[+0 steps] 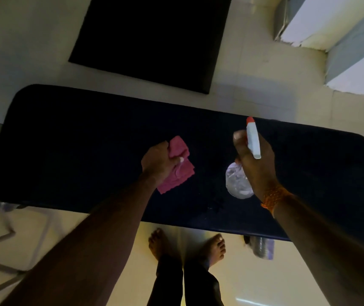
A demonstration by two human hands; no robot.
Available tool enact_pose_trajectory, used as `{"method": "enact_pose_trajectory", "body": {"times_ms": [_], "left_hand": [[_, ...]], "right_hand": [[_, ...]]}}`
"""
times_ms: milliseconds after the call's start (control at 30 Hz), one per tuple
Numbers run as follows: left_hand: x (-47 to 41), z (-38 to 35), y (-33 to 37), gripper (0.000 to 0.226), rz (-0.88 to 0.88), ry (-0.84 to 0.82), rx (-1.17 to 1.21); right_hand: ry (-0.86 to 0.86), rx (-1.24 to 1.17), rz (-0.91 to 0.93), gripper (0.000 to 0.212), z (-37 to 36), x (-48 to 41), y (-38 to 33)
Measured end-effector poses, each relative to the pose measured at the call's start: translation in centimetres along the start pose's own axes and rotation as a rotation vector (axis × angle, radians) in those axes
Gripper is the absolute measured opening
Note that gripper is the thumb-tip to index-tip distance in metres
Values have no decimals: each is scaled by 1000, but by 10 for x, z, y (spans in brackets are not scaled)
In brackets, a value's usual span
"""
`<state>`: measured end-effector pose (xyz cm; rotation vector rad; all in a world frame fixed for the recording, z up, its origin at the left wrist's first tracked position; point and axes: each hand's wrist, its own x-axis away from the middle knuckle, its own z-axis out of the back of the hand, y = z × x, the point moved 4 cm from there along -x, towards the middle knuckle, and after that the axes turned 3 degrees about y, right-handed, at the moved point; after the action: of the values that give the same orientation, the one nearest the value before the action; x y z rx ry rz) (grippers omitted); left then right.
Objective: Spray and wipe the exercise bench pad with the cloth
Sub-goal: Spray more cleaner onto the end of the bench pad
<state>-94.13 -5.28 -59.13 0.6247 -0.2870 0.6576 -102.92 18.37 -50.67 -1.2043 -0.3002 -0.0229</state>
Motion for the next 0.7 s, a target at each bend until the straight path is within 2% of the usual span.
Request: {"method": "enact_pose_trajectory", "body": {"times_ms": [167,300,400,500,600,700], "left_hand": [[31,30,-20,37,28,143,363],[66,64,-64,35,154,258,677],[81,83,-92,39,237,305,713],[90,89,-104,39,261,302,727],[95,84,-113,48,259,295,738],[97,76,-114,51,260,284,761]], "right_hand": [[19,-81,50,9,-44,0,-27],[-57,-129,101,20,-106,1,-49],[-151,-118,143,36,-159,-1,-63],[-249,-60,192,36,-199,3,-69],[-313,80,264,48,-218,7,-65],[-356,102,261,67,-217,12,-57]]}}
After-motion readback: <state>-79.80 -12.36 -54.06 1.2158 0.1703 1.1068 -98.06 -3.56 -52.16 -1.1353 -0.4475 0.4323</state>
